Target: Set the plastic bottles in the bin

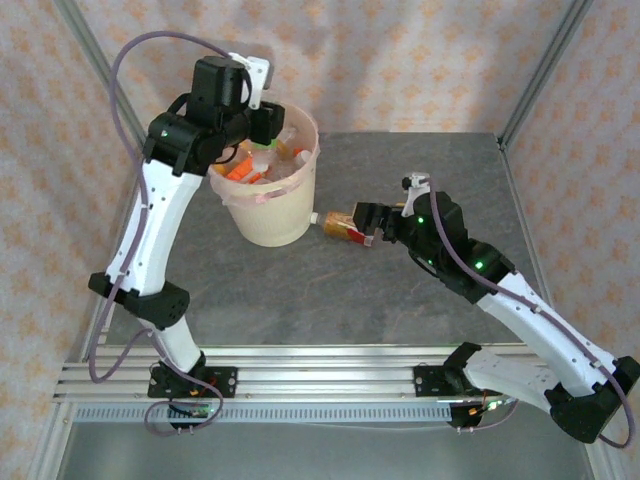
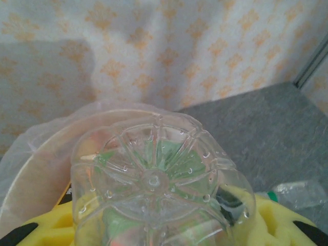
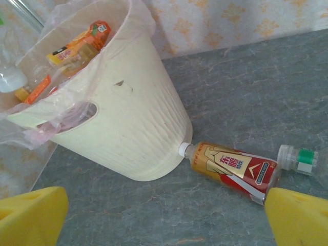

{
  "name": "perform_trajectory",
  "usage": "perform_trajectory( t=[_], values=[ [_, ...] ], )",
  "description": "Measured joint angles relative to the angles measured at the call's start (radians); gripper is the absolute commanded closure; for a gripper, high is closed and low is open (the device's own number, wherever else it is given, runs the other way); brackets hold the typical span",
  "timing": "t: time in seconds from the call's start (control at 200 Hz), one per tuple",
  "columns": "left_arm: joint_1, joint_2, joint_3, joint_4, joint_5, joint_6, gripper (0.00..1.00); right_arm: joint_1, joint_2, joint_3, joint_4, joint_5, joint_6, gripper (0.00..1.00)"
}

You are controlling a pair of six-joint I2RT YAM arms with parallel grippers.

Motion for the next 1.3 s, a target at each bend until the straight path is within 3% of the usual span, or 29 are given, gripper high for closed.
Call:
perform_trajectory(
  t=[0.19, 0.435, 0.515, 0.611, 0.846, 0.996, 1.296],
  values=[
    [0.000, 0.090, 0.065, -0.055, 0.042, 0.023, 0.67, 0.000, 0.000, 0.004, -0.029, 0.025, 0.015, 0.01],
    [0.011, 0.187, 0.137, -0.109, 0.079, 0.033, 0.58, 0.000, 0.000, 0.015, -0.044, 0.043, 0.029, 0.01],
    [0.010, 0.215, 0.152, -0.129, 0.092, 0.034, 0.51, 0.000, 0.000, 0.015, -0.045, 0.044, 0.035, 0.01],
    [0.010, 0.240, 0.167, -0.123, 0.097, 0.033, 0.33, 0.000, 0.000, 0.015, -0.045, 0.048, 0.037, 0.01],
    [0.010, 0.298, 0.169, -0.125, 0.096, 0.021, 0.18, 0.000, 0.000, 0.015, -0.048, 0.050, 0.040, 0.01],
    [0.010, 0.304, 0.169, -0.123, 0.060, 0.018, 0.04, 0.000, 0.000, 0.015, -0.051, 0.050, 0.043, 0.01],
    [0.010, 0.303, 0.169, -0.093, -0.129, 0.024, 0.04, 0.000, 0.000, 0.015, -0.051, 0.050, 0.044, 0.01]
  ],
)
